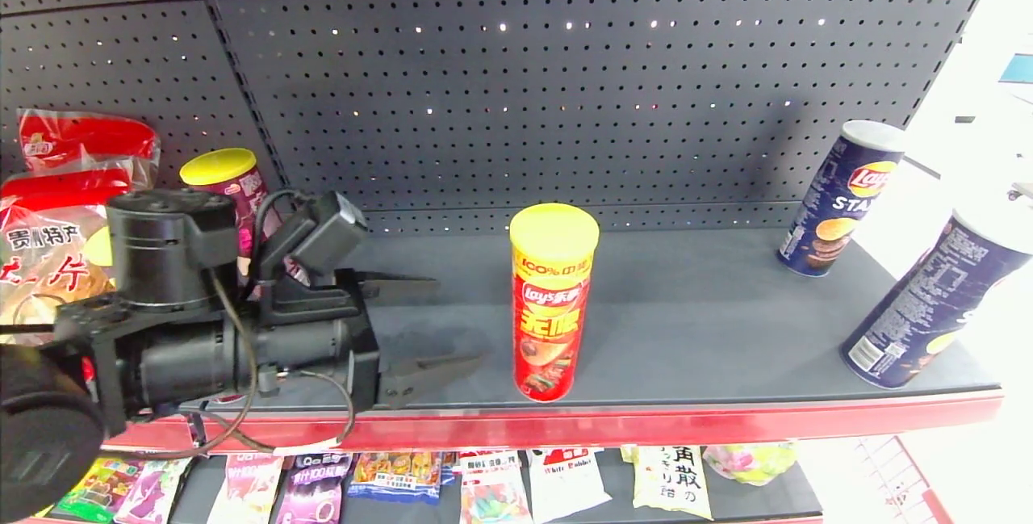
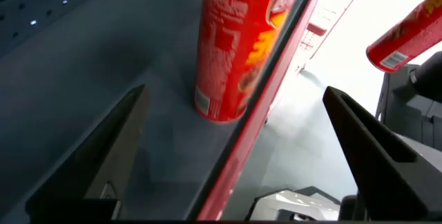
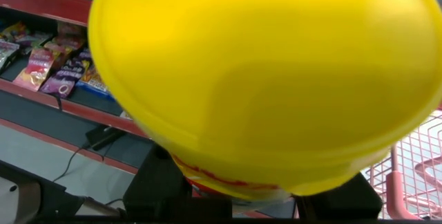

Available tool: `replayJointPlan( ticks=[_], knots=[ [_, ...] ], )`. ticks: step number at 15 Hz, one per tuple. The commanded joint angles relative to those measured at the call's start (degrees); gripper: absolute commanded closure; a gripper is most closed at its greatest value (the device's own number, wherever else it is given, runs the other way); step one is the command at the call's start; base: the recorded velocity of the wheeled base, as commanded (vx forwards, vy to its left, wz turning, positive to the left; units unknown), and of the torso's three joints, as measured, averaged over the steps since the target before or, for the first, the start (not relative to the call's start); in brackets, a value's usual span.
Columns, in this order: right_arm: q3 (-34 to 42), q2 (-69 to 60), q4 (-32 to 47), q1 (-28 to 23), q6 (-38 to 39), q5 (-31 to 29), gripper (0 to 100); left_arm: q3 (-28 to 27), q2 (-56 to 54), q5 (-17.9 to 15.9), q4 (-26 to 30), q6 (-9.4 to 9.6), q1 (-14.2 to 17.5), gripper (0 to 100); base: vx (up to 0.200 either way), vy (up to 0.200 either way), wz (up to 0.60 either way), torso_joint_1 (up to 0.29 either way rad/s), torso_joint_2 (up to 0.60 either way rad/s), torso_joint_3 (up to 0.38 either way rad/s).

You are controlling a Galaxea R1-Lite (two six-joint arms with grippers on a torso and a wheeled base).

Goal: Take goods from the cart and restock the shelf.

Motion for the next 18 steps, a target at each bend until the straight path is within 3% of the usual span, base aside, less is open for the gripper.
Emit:
replayJointPlan(
  ticks=[1, 2, 3, 6, 7, 9, 13, 18],
  knots=[
    [-8.6, 9.8, -0.7, -0.4, 1.0, -0.6, 100, 7.6, -11.9, 0.9, 0.2, -0.27, 2.0, 0, 0.0, 0.0, 0.0, 0.0, 0.0, 0.0],
    [-16.5, 18.3, -0.8, -0.4, 1.5, -0.9, 100, 9.0, -14.3, 2.2, 0.3, -0.36, 2.0, 0, 0.0, 0.0, 0.0, 0.0, 0.0, 0.0],
    [-27.8, 32.3, -0.9, 0.2, 0.5, -0.4, 100, 10.2, -17.4, 4.6, 0.4, -1.76, 1.9, 0, 0.0, 0.0, 0.0, 0.0, 0.0, 0.0],
    [-39.6, 49.0, -1.0, 7.8, -7.2, -0.6, 100, 12.1, -20.9, 5.4, 1.3, -2.29, 1.7, 0, 0.0, 0.0, 0.0, 0.0, 0.0, 0.0],
    [-42.1, 52.6, -0.9, 12.1, -6.3, -0.6, 100, 11.9, -21.4, 6.1, 2.1, -2.29, 1.7, 0, 0.0, 0.0, 0.0, 0.0, 0.0, 0.0],
    [-46.9, 61.7, -1.5, 15.2, -3.8, -0.6, 100, 11.8, -21.8, 7.8, 2.4, -2.2, 1.5, 0, 0.0, 0.0, 0.0, 0.0, 0.0, 0.0],
    [-50.9, 76.7, -13.9, 15.6, -2.6, -0.9, 100, 11.9, -21.8, 8.6, 2.4, -1.85, 1.5, 0, 0.0, 0.0, 0.0, 0.0, 0.0, 0.0],
    [-61.9, 91.8, -18.4, 18.5, -1.0, -1.2, 100, 12.0, -21.5, 11.4, 4.0, -1.85, 0.1, 0, 0.0, 0.0, 0.0, 0.0, 0.0, 0.0]
  ],
)
